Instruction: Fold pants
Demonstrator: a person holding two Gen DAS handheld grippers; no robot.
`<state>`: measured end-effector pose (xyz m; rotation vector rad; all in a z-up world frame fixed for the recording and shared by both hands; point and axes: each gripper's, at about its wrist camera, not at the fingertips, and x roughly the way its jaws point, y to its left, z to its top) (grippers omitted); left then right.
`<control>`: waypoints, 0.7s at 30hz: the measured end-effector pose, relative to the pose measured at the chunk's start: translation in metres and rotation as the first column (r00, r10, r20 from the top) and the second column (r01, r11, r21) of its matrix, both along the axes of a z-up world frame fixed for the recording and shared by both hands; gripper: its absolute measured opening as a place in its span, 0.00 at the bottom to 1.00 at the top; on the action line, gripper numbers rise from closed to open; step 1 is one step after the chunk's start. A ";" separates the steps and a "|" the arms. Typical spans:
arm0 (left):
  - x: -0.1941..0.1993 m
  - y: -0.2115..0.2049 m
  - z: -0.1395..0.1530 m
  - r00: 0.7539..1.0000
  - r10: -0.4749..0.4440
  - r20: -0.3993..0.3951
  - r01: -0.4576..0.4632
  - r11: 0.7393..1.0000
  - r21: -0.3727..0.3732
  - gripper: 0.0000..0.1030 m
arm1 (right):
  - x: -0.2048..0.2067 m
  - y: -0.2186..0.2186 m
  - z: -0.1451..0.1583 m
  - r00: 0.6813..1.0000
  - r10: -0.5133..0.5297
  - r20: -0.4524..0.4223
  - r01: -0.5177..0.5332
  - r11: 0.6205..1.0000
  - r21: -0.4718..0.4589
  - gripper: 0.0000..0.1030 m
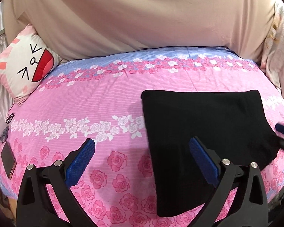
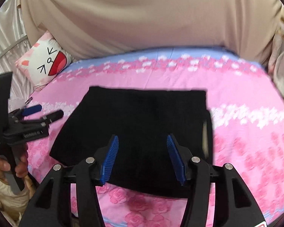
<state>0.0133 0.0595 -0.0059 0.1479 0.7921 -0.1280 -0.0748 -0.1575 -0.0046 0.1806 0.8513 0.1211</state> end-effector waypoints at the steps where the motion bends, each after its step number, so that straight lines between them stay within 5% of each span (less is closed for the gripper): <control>1: 0.000 0.003 0.000 1.000 0.010 -0.001 -0.010 1.000 0.001 0.95 | -0.002 0.002 0.000 1.000 0.000 -0.004 0.000 1.000 -0.002 0.51; 7: 0.003 0.012 -0.007 0.999 0.044 -0.021 -0.044 0.999 0.009 0.95 | -0.007 0.010 0.002 1.000 0.001 -0.010 -0.001 1.000 0.000 0.51; 12: 0.004 0.020 -0.012 0.996 0.081 -0.025 -0.080 0.996 0.032 0.95 | -0.005 0.038 0.003 0.994 0.104 -0.015 -0.102 0.992 0.074 0.51; 18: 0.008 0.049 -0.019 0.987 0.156 -0.037 -0.154 0.986 0.058 0.95 | 0.013 0.111 0.001 0.957 0.290 -0.008 -0.288 0.954 0.085 0.51; 21: 0.008 0.065 -0.023 0.981 0.192 -0.040 -0.189 0.980 0.068 0.95 | 0.030 0.147 -0.034 0.922 0.373 -0.101 -0.360 0.925 0.125 0.54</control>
